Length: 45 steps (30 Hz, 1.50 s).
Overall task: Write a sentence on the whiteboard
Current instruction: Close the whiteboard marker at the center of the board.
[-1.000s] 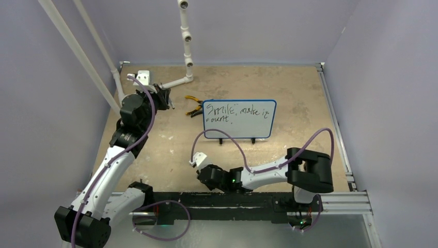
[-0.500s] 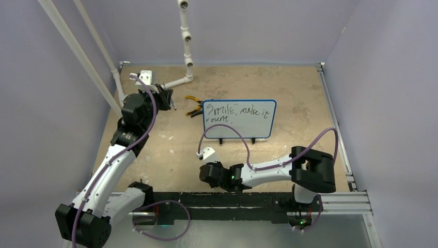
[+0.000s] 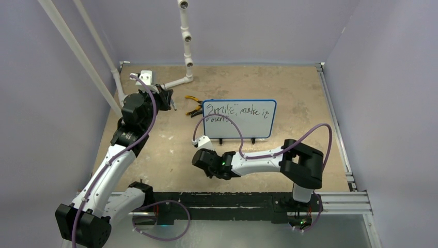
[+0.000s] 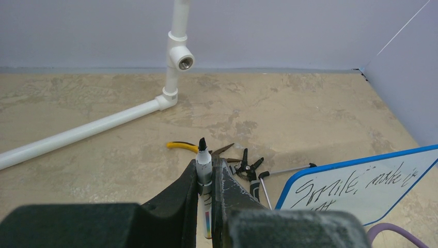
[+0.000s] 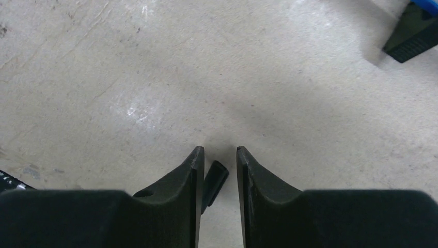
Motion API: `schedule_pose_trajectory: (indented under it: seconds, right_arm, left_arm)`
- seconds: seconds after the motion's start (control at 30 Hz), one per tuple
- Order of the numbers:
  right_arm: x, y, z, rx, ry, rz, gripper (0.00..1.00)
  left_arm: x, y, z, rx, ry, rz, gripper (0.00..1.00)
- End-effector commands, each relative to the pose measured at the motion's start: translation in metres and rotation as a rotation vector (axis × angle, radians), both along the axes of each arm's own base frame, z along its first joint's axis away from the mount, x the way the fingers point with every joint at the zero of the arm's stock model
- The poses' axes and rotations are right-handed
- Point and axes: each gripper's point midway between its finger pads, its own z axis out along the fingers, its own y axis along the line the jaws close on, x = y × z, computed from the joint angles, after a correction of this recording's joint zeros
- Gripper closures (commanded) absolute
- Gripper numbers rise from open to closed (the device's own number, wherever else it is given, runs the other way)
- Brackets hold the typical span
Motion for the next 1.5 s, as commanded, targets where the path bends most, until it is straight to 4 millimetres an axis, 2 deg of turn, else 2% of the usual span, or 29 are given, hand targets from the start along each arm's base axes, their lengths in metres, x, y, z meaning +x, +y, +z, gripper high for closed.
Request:
schedule_pose_trajectory:
  seconds: [0.0, 0.23, 0.53, 0.6, 0.7, 0.83, 0.93, 1.03, 1.17, 1.23, 1.33, 1.47]
  right_arm:
    - [-0.008, 0.006, 0.0, -0.03, 0.042, 0.034, 0.69]
    - [-0.011, 0.002, 0.006, -0.037, 0.072, -0.016, 0.68]
    - [-0.018, 0.001, -0.005, -0.063, 0.13, -0.054, 0.69]
    - [-0.021, 0.0, -0.008, -0.057, 0.148, -0.056, 0.72]
    - [-0.023, 0.0, -0.009, -0.045, 0.16, -0.063, 0.82]
    - [-0.016, -0.001, 0.002, -0.01, 0.139, -0.096, 0.96]
    - [-0.005, -0.003, 0.023, 0.066, 0.11, -0.123, 1.0]
    - [0.01, -0.008, 0.053, 0.155, 0.051, -0.155, 1.0]
    - [0.037, -0.027, 0.099, 0.269, -0.071, -0.227, 1.0]
    - [0.053, -0.044, 0.123, 0.335, -0.132, -0.269, 1.0]
    - [0.076, -0.066, 0.171, 0.483, -0.247, -0.311, 1.0]
    - [0.086, -0.092, 0.243, 0.685, -0.424, -0.333, 1.0]
  left_arm:
    - [-0.001, 0.0, 0.012, -0.016, -0.031, -0.004, 1.0]
    - [-0.002, 0.001, 0.013, -0.015, -0.033, -0.004, 1.0]
    - [-0.005, 0.001, 0.015, -0.016, -0.037, -0.006, 1.0]
    - [-0.005, 0.001, 0.014, -0.013, -0.037, -0.008, 1.0]
    - [-0.007, 0.002, 0.01, -0.005, -0.029, -0.011, 1.0]
    - [-0.01, -0.001, 0.004, -0.002, -0.016, -0.031, 1.0]
    - [-0.017, -0.008, -0.014, 0.012, 0.039, -0.079, 1.0]
    - [-0.028, -0.024, -0.023, 0.021, 0.047, -0.193, 1.0]
    - [-0.056, -0.062, -0.037, 0.002, 0.069, -0.464, 1.0]
    - [-0.073, -0.082, -0.036, -0.023, 0.05, -0.616, 1.0]
    - [-0.1, -0.1, -0.045, -0.059, 0.066, -0.788, 1.0]
    - [-0.134, -0.125, -0.063, -0.043, 0.131, -0.945, 1.0]
